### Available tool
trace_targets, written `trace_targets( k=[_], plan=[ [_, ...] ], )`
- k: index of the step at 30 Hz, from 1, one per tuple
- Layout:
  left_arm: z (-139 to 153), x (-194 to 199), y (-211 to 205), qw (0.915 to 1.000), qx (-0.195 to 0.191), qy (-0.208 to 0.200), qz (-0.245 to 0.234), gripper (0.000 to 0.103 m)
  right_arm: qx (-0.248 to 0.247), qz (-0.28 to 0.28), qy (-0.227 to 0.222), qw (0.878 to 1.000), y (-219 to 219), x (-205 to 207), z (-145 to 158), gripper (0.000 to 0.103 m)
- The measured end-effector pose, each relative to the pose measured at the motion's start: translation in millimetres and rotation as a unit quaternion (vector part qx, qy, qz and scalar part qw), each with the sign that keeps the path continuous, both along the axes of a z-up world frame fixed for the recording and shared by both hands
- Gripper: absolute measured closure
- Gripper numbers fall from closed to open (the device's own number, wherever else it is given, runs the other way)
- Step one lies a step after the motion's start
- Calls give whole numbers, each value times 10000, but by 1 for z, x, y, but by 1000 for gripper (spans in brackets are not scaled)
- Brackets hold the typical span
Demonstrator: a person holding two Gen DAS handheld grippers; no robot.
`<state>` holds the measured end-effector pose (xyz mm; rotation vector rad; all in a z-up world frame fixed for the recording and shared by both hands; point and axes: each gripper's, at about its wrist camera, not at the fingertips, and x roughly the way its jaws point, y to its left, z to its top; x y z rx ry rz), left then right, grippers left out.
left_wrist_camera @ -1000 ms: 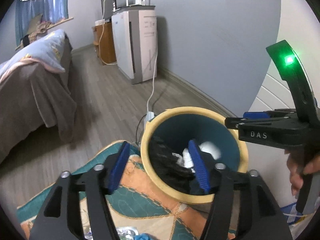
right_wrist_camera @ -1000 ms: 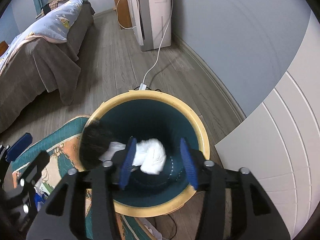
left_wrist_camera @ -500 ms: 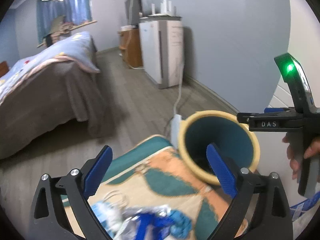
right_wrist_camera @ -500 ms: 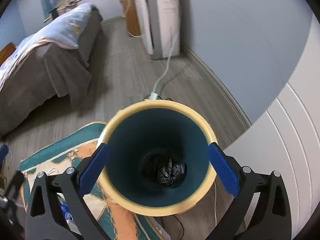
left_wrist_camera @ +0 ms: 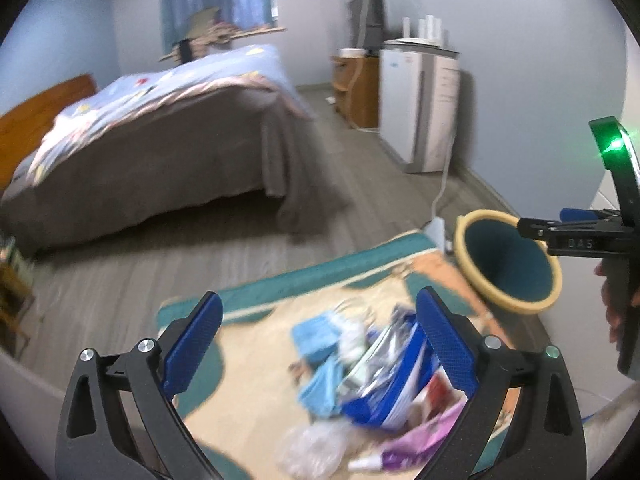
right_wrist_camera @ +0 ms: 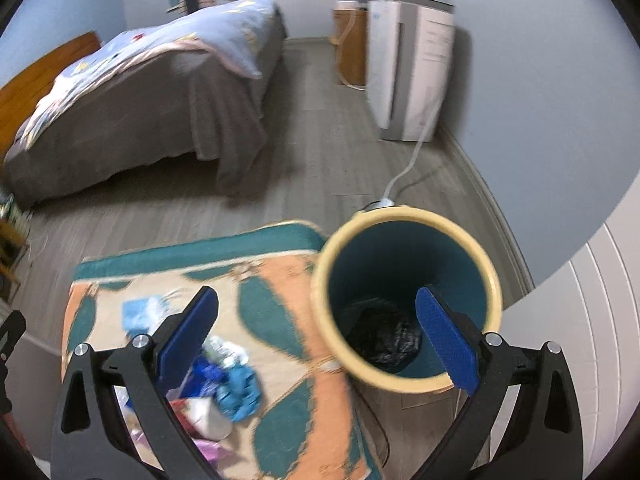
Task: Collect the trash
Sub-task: 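Grasp the clear plastic bag with the left tool while the right tool grasps the blue chip bag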
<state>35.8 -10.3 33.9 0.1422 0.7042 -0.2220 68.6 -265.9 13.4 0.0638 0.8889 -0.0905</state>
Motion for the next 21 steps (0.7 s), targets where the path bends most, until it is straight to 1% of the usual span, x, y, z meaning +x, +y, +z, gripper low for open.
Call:
trace_targets(
  k=[4, 9, 11, 12, 14, 16, 18, 21],
  plan=[
    [-23, -14, 32, 9988, -124, 237, 416, 7, -125, 232, 146, 9995, 34, -6, -9, 6],
    [-51, -23, 62, 9967, 40, 372, 721, 7, -74, 438, 350, 9984, 67, -14, -24, 6],
    [-63, -22, 72, 9950, -20, 576, 810, 7, -109, 513, 490, 9974, 81, -13, -34, 6],
    [-71, -21, 78, 9933, -119, 755, 862, 7, -180, 518, 595, 9967, 87, -11, -41, 6],
    [-82, -20, 85, 9912, -221, 926, 919, 7, -218, 466, 710, 9961, 94, -9, -49, 6],
    [-91, -22, 84, 9907, -203, 1028, 873, 7, -112, 359, 843, 9957, 99, -5, -56, 6],
    [-101, -22, 77, 9905, -8, 1164, 732, 7, 71, 262, 992, 9947, 104, 0, -62, 6],
    [-115, -24, 64, 9903, 238, 1316, 386, 7, 151, 179, 1082, 9939, 109, 5, -68, 6]
  ],
)
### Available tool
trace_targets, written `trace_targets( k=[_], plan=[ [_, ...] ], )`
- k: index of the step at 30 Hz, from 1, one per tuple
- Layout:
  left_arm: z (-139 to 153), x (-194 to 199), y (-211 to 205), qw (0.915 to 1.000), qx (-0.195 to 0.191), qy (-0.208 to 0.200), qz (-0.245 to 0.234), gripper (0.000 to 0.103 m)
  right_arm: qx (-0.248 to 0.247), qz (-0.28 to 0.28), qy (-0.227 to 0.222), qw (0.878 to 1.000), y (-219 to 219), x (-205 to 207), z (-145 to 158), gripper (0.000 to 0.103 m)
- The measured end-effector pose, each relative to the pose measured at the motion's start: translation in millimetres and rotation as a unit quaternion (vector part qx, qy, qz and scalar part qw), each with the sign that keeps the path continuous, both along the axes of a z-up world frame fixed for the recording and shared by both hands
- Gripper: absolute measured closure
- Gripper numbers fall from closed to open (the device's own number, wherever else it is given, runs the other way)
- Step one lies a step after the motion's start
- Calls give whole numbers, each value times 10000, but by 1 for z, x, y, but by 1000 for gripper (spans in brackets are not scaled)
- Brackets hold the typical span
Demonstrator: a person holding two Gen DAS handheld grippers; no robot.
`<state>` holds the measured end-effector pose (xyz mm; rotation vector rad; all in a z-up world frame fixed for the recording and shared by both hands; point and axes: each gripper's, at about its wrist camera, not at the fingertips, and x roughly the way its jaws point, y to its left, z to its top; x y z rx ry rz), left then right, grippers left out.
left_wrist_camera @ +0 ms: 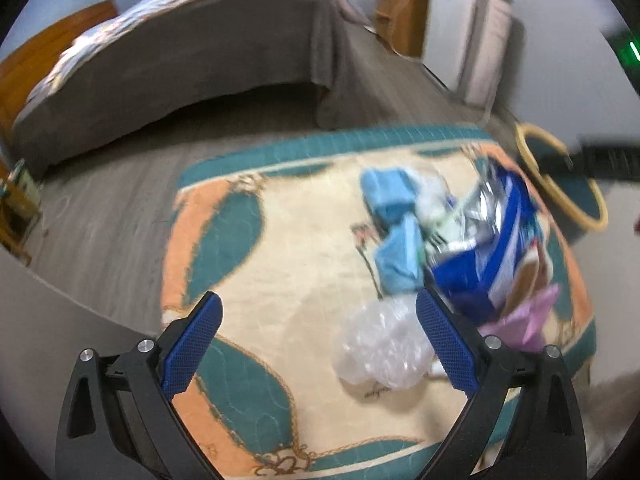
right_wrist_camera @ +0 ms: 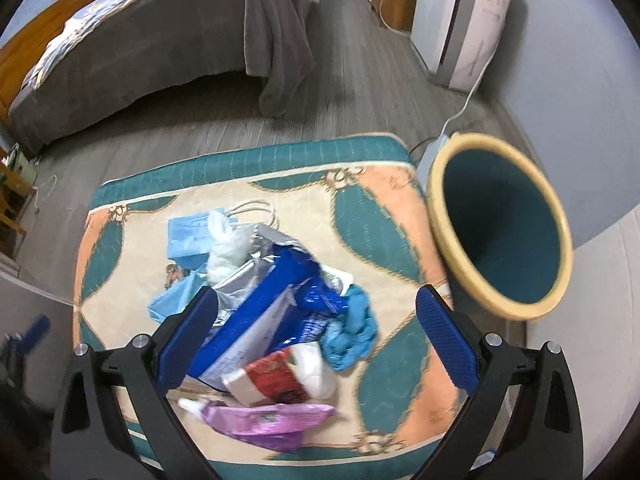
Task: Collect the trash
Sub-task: 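Grasp the clear plastic bag with the left tool while the right tool grasps the blue chip bag, then move both bags over the wastebasket and open both tools to drop them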
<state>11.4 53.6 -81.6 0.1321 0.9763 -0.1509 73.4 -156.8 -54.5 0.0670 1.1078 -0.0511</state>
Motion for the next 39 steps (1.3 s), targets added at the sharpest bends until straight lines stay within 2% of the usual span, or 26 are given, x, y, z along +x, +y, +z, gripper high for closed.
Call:
trace_targets(
  k=[5, 9, 12, 16, 17, 18, 19, 20, 22, 27, 35, 39],
  plan=[
    [-17, 0, -16, 9987, 65, 225, -452, 7, 1, -164, 256, 9995, 1, 13, -18, 6],
    [-31, 4, -25, 9965, -67, 499, -661, 9, 180, -369, 466, 9981, -3, 26, -33, 6],
    [-43, 5, -30, 9942, -114, 738, -778, 12, 240, -278, 583, 9976, 2, 35, -42, 6],
    [-57, 8, -32, 9912, -53, 1027, -833, 30, 63, -33, 647, 9979, 11, 43, -52, 6],
    [-59, 8, -32, 9906, -81, 1077, -837, 40, 11, 16, 674, 9977, 12, 44, -54, 6],
    [-59, 9, -31, 9903, -115, 1097, -850, 45, -16, 81, 705, 9975, 13, 45, -56, 12],
    [-58, 9, -31, 9903, -124, 1087, -856, 52, -31, 130, 750, 9971, 14, 46, -58, 18],
    [-54, 10, -31, 9904, -173, 1050, -877, 63, -33, 152, 794, 9967, 14, 46, -60, 32],
    [-49, 11, -30, 9909, -247, 998, -873, 69, 52, 214, 876, 9959, 13, 44, -61, 43],
    [-30, 9, -31, 9930, -243, 717, -907, 77, 78, 381, 654, 9971, 13, 36, -45, 47],
    [18, 7, -33, 9945, -494, 36, -921, 78, 140, 428, 20, 9990, 0, 22, 2, 48],
    [40, 8, -32, 9938, -559, -339, -902, 78, 480, 226, -412, 9977, -20, 20, 33, 48]
  ],
)
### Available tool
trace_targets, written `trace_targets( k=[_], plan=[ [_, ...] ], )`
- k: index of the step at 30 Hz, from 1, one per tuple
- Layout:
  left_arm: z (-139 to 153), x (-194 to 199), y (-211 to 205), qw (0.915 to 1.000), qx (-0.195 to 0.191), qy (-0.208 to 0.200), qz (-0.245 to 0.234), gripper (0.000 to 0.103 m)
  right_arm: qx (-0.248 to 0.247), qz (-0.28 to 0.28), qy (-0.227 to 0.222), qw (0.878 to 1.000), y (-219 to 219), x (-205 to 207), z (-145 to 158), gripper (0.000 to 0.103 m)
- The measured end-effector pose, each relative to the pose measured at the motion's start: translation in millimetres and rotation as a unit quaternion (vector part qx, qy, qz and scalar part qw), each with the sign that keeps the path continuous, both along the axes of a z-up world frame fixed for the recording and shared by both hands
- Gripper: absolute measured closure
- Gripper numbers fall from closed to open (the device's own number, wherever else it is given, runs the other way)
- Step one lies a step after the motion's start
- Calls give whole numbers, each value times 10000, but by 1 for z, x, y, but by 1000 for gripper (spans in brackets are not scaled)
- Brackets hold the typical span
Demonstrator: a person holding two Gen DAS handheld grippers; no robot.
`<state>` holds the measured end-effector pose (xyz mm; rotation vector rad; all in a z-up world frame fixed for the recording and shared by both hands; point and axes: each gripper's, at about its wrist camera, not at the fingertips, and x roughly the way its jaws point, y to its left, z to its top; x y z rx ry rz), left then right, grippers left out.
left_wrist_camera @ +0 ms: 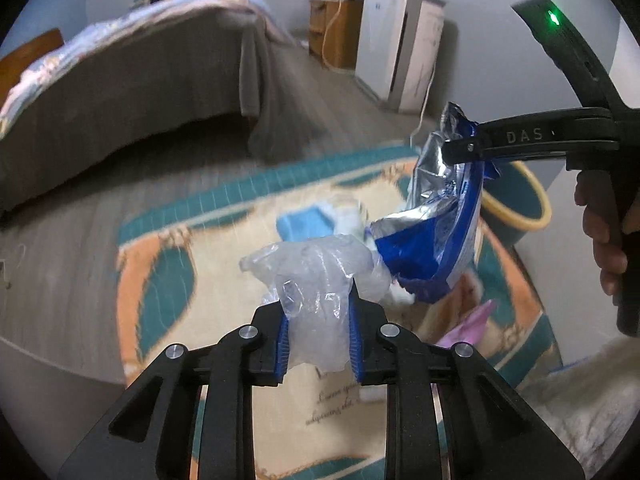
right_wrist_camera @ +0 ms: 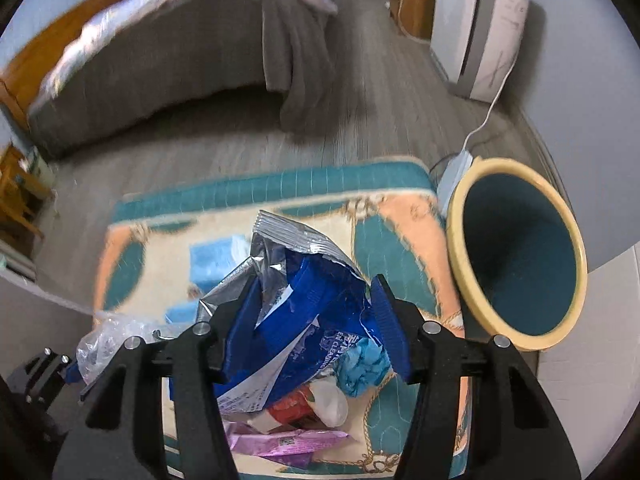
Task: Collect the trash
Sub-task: 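Move both bags over the wastebasket and open both tools to drop them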
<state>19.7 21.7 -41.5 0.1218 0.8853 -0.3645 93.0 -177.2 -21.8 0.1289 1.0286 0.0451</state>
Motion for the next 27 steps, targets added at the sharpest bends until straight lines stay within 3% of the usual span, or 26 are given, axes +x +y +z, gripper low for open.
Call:
trace_targets(
  k=[3, 12, 27],
  plan=[
    [15, 1, 0, 9996, -59, -277, 65, 78, 29, -128, -263, 9996, -13, -1, 17, 48],
    [31, 10, -13, 9988, -218, -429, 124, 78, -48, -468, -639, 9968, -59, 3, 40, 48],
    [13, 31, -82, 9992, -101, -264, -285, 78, -250, -857, -535, 9946, -136, -2, 26, 48]
  ],
)
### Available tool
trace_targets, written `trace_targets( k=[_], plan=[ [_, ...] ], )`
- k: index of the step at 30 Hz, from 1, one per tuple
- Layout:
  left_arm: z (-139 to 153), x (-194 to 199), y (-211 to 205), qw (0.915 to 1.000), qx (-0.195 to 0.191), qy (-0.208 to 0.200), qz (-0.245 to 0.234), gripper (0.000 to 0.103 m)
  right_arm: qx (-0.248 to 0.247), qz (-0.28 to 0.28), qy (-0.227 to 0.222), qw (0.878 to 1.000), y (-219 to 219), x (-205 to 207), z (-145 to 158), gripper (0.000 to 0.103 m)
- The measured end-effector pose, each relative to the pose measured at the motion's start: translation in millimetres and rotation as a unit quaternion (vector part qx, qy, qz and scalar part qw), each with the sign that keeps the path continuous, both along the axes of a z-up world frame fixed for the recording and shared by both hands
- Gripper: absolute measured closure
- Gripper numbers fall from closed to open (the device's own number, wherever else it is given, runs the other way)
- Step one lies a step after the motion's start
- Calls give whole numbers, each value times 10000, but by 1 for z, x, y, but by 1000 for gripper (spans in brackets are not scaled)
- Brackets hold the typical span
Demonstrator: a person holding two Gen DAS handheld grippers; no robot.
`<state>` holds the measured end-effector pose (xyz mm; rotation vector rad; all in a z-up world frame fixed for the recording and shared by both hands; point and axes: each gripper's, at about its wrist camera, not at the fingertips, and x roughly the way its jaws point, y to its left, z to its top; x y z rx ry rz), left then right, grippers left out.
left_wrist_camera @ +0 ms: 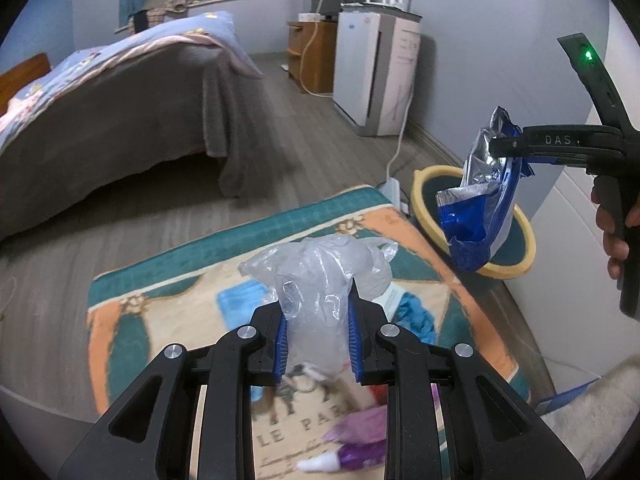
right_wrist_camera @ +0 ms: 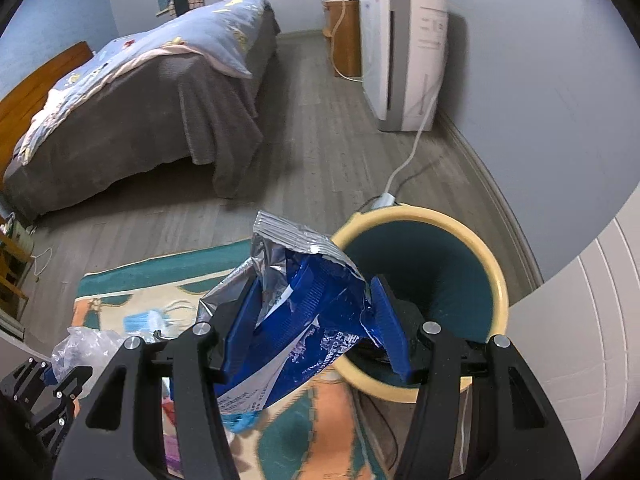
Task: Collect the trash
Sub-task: 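Move both bags over the wastebasket and open both tools to drop them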
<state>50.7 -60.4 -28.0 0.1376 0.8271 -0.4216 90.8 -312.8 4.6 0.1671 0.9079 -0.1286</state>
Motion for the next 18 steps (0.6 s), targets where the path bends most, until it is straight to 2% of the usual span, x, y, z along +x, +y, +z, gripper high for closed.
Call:
trace_targets(
  k=[14, 18],
  plan=[
    [-9, 21, -98, 9970, 27, 92, -769, 78, 5, -1042, 147, 9944, -93, -6, -22, 47],
    [-13, 31, -124, 9953, 52, 127, -955, 78, -417, -1315, 159, 9903, -108, -7, -28, 47]
  ],
)
